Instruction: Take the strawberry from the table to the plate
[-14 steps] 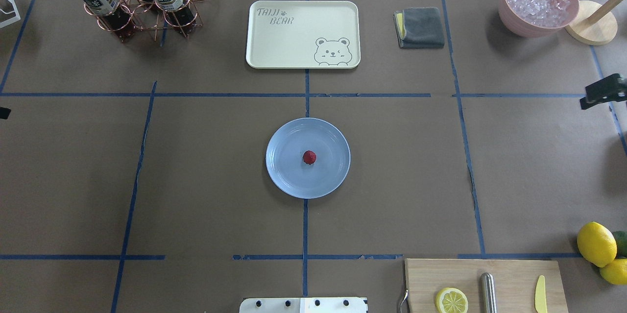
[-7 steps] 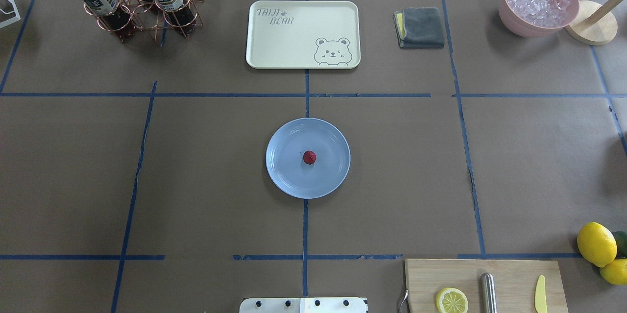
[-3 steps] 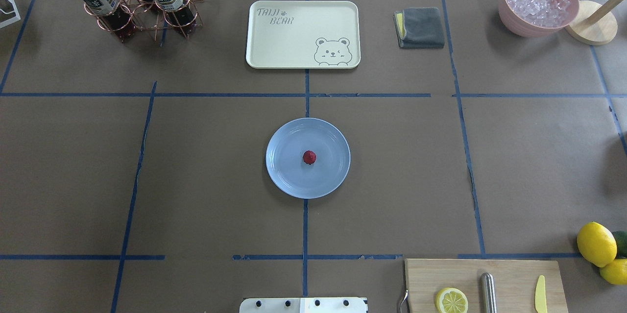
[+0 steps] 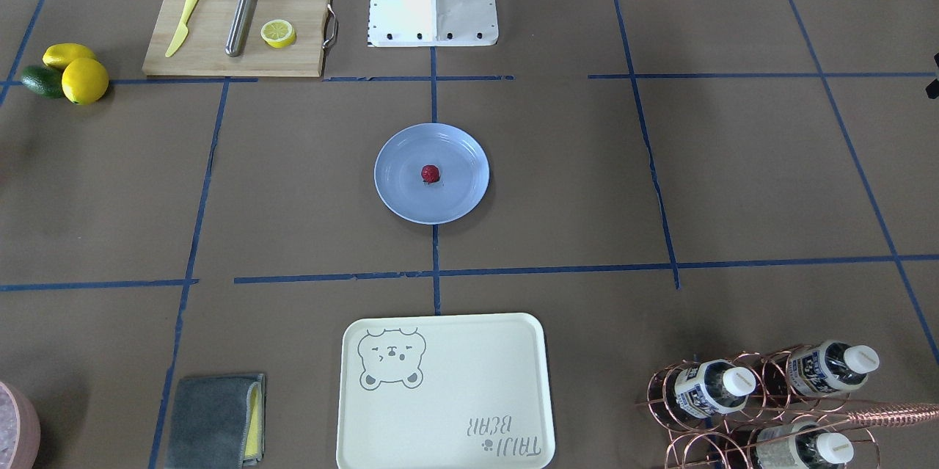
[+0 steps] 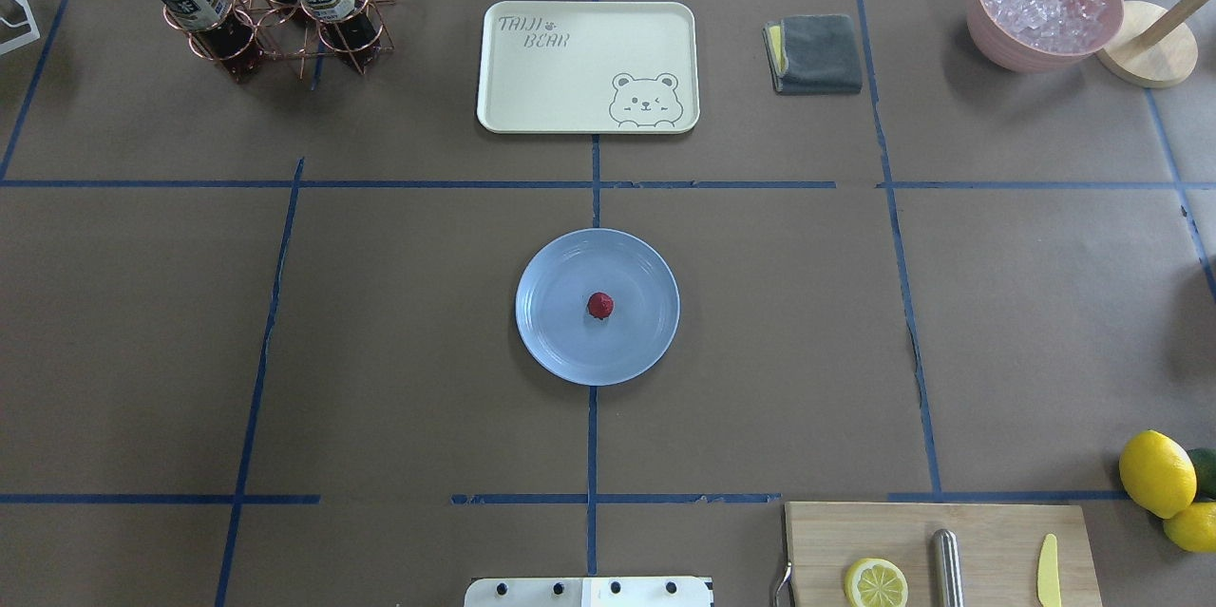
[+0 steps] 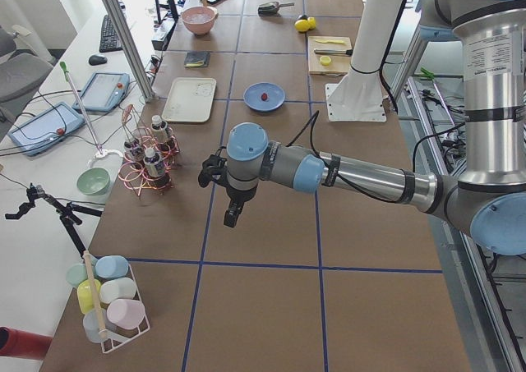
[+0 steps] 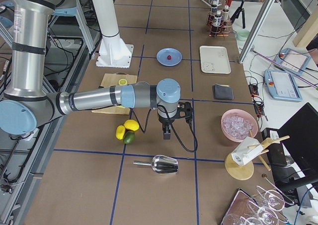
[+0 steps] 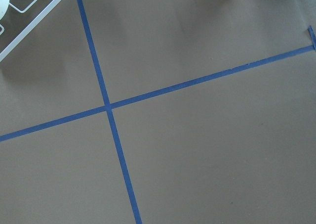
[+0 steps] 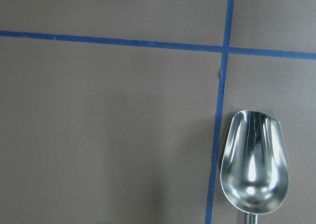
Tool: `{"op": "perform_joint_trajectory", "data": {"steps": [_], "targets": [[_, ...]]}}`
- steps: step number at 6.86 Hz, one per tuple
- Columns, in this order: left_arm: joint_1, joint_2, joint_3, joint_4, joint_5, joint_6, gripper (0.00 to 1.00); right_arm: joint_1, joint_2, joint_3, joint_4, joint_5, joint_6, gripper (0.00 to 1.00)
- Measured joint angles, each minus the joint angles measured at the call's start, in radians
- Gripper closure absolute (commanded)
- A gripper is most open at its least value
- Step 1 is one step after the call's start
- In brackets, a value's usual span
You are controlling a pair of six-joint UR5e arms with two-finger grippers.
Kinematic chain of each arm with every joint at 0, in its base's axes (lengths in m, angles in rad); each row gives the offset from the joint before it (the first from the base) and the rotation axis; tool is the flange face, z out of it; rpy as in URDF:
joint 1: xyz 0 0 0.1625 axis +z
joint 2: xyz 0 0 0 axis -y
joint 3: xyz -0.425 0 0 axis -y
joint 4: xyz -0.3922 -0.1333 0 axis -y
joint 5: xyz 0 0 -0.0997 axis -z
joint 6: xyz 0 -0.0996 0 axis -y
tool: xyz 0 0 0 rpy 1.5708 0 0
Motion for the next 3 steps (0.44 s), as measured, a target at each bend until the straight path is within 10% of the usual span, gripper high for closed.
{"op": "perform_joint_trajectory", "data": {"steps": [3], "targets": [[-0.001,-0.005,0.016,0.007,-0.001,0.000,0.00,-0.001,0.006,-0.014,0.000,-0.003,-0.001,0.00]]}}
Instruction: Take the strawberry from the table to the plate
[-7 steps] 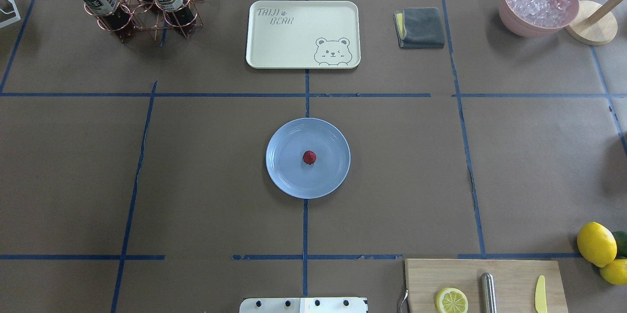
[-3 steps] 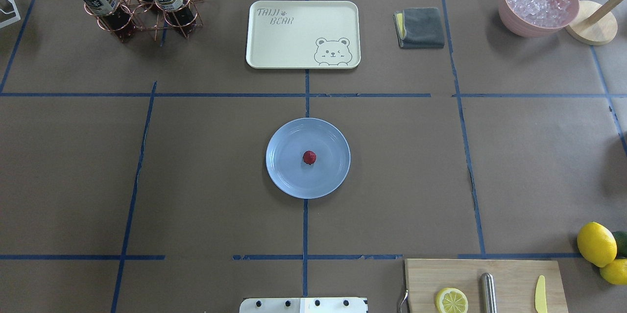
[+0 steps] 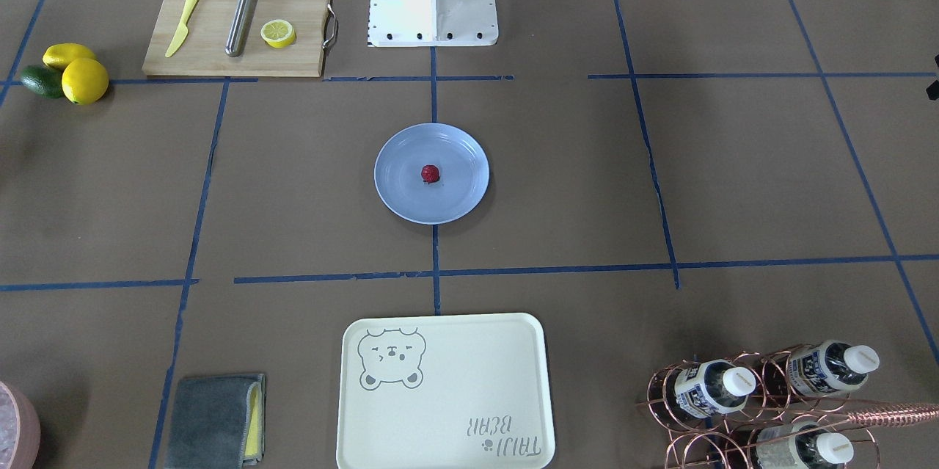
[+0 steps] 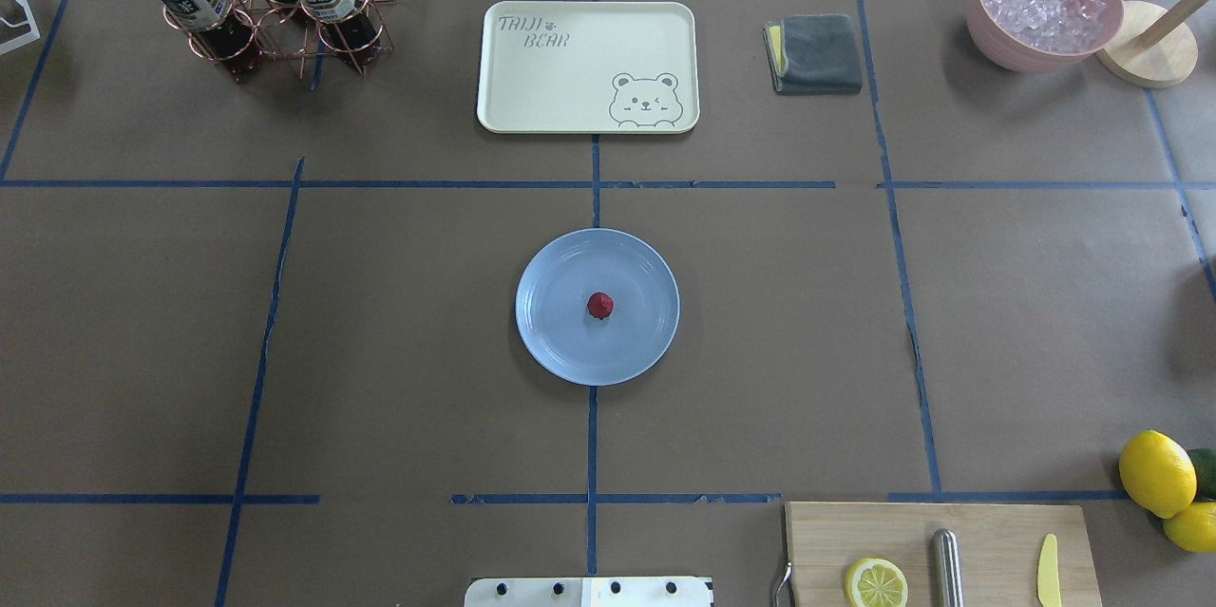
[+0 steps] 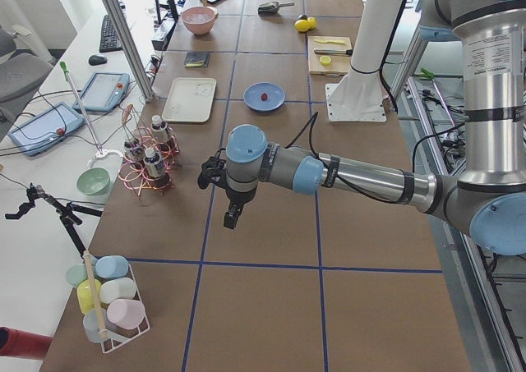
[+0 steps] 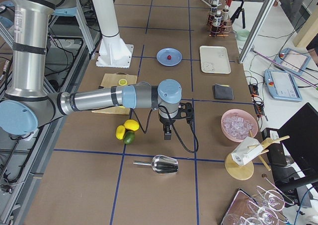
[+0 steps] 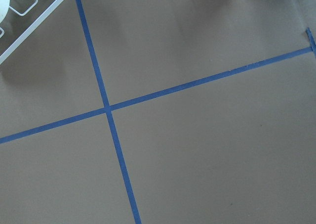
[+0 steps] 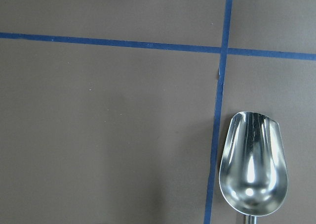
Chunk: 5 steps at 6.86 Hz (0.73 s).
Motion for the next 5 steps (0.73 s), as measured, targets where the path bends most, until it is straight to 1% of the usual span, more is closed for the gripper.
{"op": "perform_joint_trajectory", "data": {"steps": [1,4,5], "targets": [[0.000,-0.002,0.009,0.009,0.000,0.000,0.00,0.000,-0.001,-0.001,0.001,-0.002,-0.005,0.00],[0.001,0.005,0.091,0.027,-0.006,0.001,0.00,-0.007,0.016,-0.034,0.002,-0.009,-0.006,0.00],[0.000,0.001,0.097,0.059,-0.030,0.001,0.00,-0.009,0.020,-0.047,0.003,-0.009,-0.006,0.00]]}}
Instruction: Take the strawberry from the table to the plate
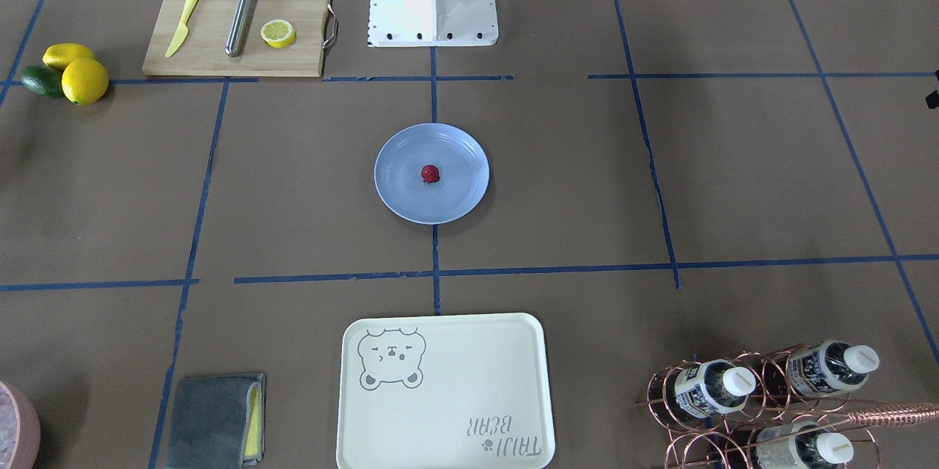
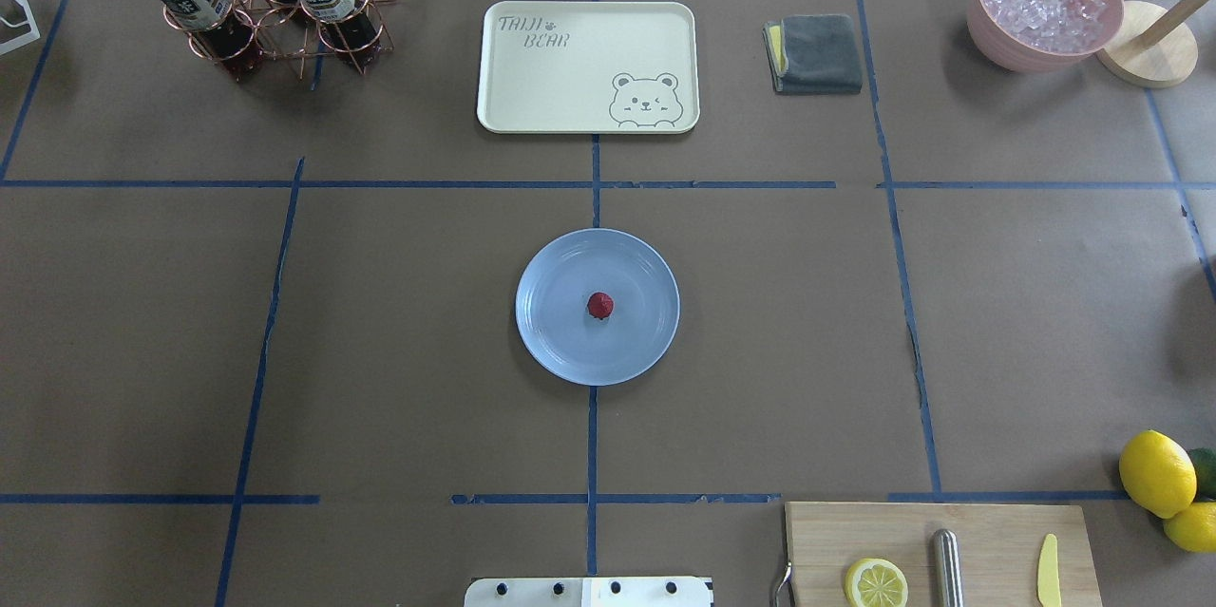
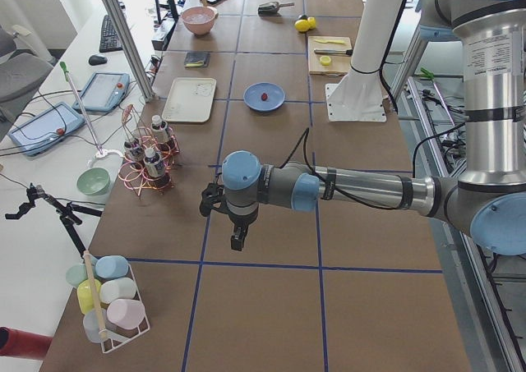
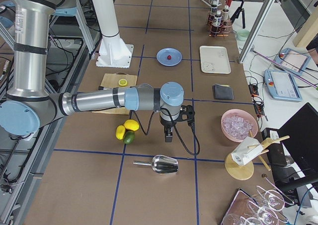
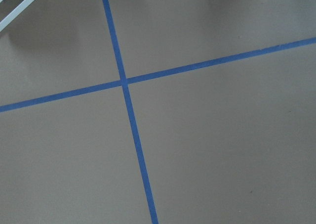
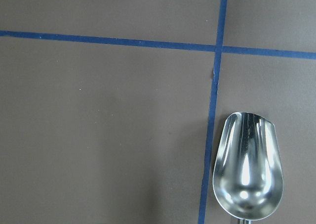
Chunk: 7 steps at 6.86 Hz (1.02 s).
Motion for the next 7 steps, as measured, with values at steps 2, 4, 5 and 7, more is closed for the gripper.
{"op": "perform_joint_trajectory", "data": {"steps": [2,4,5,7], "targets": [[-0.031,-0.038,-0.010,0.117,-0.040,0.001,0.00,-0.011,0.001,-0.010,0.000,0.000,0.000,0.00],[-0.087,-0.074,-0.006,0.203,-0.037,0.068,0.00,-0.028,0.007,-0.011,0.001,-0.001,0.002,0.00],[-0.095,-0.080,0.010,0.210,-0.029,0.105,0.00,-0.036,0.017,-0.013,0.000,-0.002,0.004,0.00],[-0.099,-0.074,0.025,0.198,-0.025,0.143,0.00,-0.041,0.029,-0.011,0.000,0.003,0.010,0.00]]}}
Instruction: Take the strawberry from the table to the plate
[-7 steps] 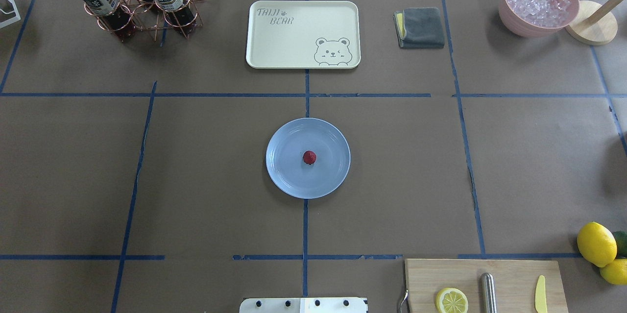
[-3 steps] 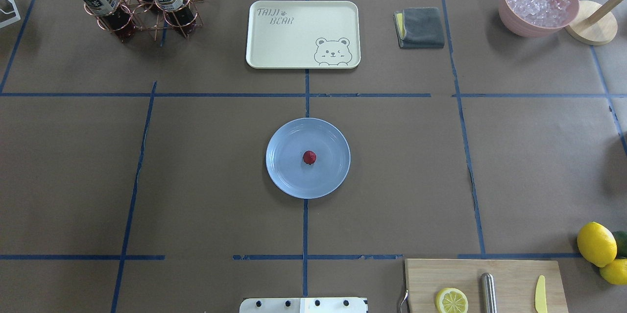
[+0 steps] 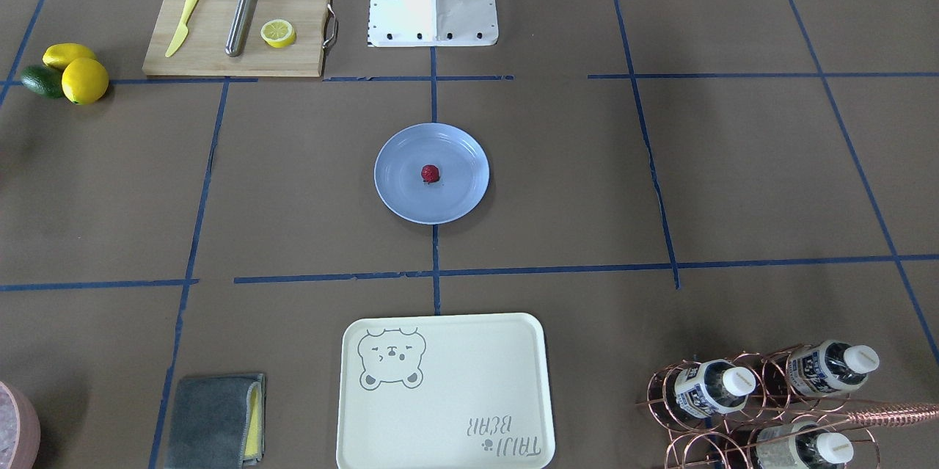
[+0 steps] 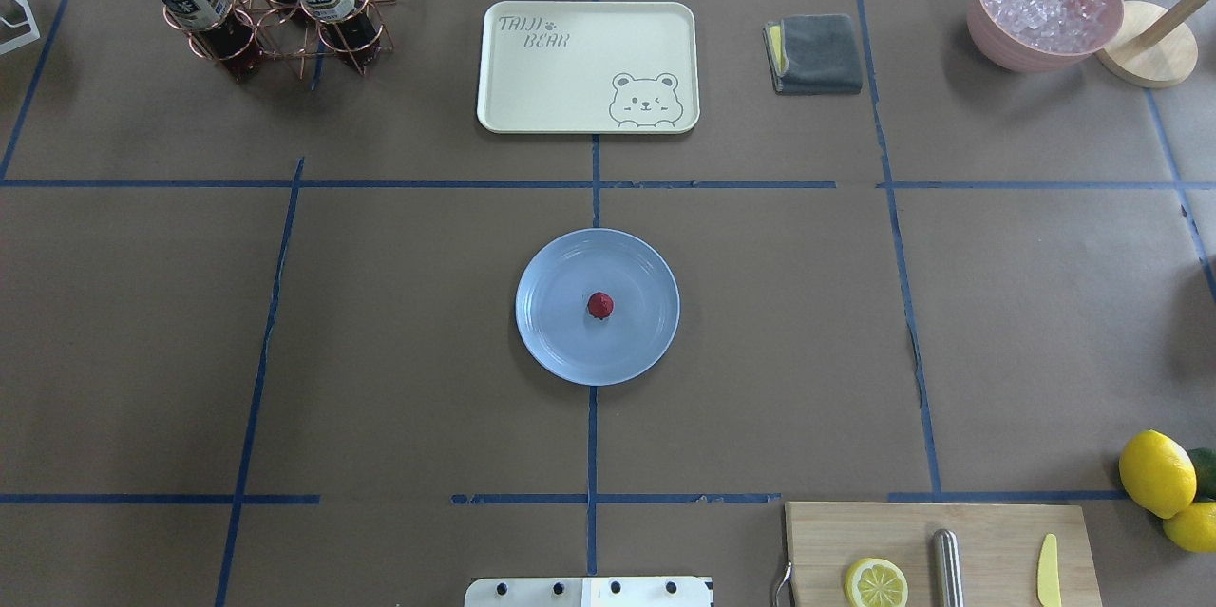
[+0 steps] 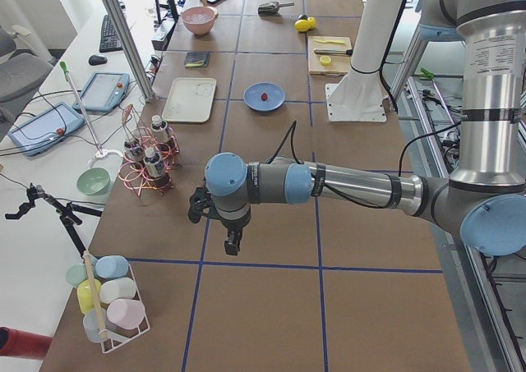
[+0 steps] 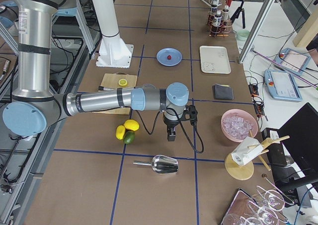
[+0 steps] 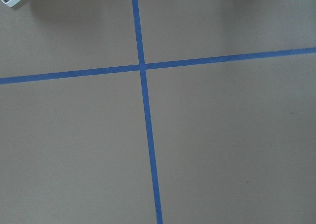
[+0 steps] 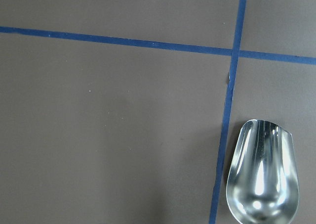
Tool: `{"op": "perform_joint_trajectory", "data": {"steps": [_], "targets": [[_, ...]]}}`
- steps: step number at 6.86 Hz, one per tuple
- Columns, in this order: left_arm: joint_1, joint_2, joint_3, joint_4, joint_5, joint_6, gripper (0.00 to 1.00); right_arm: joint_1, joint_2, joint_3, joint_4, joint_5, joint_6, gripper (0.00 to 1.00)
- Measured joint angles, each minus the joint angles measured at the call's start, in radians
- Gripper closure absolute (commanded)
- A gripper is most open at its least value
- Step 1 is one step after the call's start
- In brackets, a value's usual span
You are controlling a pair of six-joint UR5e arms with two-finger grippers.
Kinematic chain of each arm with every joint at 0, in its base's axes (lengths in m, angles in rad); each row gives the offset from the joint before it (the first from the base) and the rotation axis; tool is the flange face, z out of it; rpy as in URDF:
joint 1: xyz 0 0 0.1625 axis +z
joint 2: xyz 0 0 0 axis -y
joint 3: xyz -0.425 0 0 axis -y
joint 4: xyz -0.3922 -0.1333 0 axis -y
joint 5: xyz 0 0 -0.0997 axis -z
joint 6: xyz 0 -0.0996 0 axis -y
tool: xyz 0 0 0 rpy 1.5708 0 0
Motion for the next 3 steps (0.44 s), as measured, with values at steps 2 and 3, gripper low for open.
{"op": "perform_joint_trajectory", "data": {"steps": [2,3], "targets": [[-0.002,0.001,0.001,-0.004,0.013,0.009,0.00,0.002,-0.007,0.022,-0.001,0.022,0.004,0.00],[-0.002,-0.003,-0.002,-0.005,0.039,0.009,0.00,0.003,-0.014,0.031,-0.001,0.030,0.004,0.00]]}}
